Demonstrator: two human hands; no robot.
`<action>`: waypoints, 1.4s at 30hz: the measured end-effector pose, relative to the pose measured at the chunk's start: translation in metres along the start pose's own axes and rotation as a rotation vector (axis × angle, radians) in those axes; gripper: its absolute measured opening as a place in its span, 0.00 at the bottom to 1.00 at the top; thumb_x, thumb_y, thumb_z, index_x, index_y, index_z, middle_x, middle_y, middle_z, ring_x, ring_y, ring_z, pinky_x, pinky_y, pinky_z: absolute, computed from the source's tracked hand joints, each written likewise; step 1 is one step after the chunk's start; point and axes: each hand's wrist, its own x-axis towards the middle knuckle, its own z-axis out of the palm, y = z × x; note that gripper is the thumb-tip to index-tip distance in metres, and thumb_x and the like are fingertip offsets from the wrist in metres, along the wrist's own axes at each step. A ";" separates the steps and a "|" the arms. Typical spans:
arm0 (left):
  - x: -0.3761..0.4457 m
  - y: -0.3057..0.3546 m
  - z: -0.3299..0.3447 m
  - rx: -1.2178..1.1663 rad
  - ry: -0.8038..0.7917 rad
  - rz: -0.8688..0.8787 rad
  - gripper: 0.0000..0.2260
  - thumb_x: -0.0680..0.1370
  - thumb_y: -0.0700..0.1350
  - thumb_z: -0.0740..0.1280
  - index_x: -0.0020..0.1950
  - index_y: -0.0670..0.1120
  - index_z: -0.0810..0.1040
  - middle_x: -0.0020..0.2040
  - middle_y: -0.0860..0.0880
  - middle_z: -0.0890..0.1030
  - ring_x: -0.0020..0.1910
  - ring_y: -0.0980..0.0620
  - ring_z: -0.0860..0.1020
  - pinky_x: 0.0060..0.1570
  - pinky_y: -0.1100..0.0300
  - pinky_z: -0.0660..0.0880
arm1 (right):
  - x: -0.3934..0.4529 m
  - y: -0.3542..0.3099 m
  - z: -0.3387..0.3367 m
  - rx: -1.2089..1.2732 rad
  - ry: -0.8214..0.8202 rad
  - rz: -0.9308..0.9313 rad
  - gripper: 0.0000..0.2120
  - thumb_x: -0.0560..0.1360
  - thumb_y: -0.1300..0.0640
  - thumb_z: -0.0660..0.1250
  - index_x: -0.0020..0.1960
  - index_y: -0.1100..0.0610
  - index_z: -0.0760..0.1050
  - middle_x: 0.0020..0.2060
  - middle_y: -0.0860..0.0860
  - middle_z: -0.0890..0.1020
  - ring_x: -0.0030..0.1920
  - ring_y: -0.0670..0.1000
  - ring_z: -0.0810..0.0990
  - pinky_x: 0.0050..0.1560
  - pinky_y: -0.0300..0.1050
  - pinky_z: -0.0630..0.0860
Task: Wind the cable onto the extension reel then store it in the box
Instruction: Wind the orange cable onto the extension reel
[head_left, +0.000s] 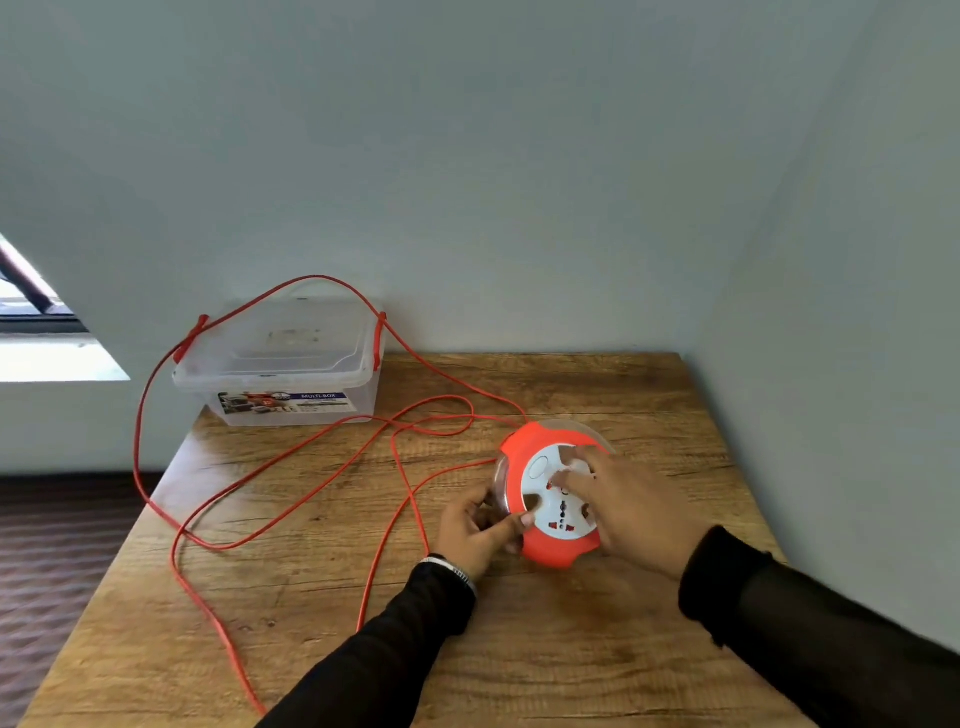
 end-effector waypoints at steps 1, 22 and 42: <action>0.000 0.001 0.000 0.011 -0.007 -0.006 0.14 0.64 0.42 0.77 0.45 0.40 0.80 0.33 0.46 0.82 0.26 0.47 0.77 0.26 0.59 0.76 | 0.003 0.001 -0.006 -0.086 -0.078 -0.103 0.24 0.73 0.51 0.66 0.67 0.42 0.65 0.66 0.53 0.69 0.57 0.57 0.77 0.47 0.50 0.76; 0.002 0.006 -0.003 0.018 -0.064 -0.081 0.12 0.64 0.40 0.76 0.43 0.39 0.79 0.34 0.40 0.79 0.24 0.50 0.77 0.24 0.62 0.76 | 0.012 -0.016 0.011 -0.256 -0.012 0.003 0.30 0.68 0.46 0.60 0.70 0.42 0.62 0.56 0.50 0.82 0.58 0.56 0.76 0.68 0.52 0.54; -0.011 0.009 -0.002 0.043 -0.078 -0.075 0.16 0.65 0.43 0.76 0.48 0.36 0.79 0.34 0.46 0.81 0.25 0.52 0.77 0.24 0.62 0.75 | 0.003 -0.035 0.011 0.734 -0.183 0.690 0.38 0.71 0.47 0.67 0.76 0.50 0.53 0.62 0.52 0.75 0.50 0.51 0.76 0.40 0.39 0.71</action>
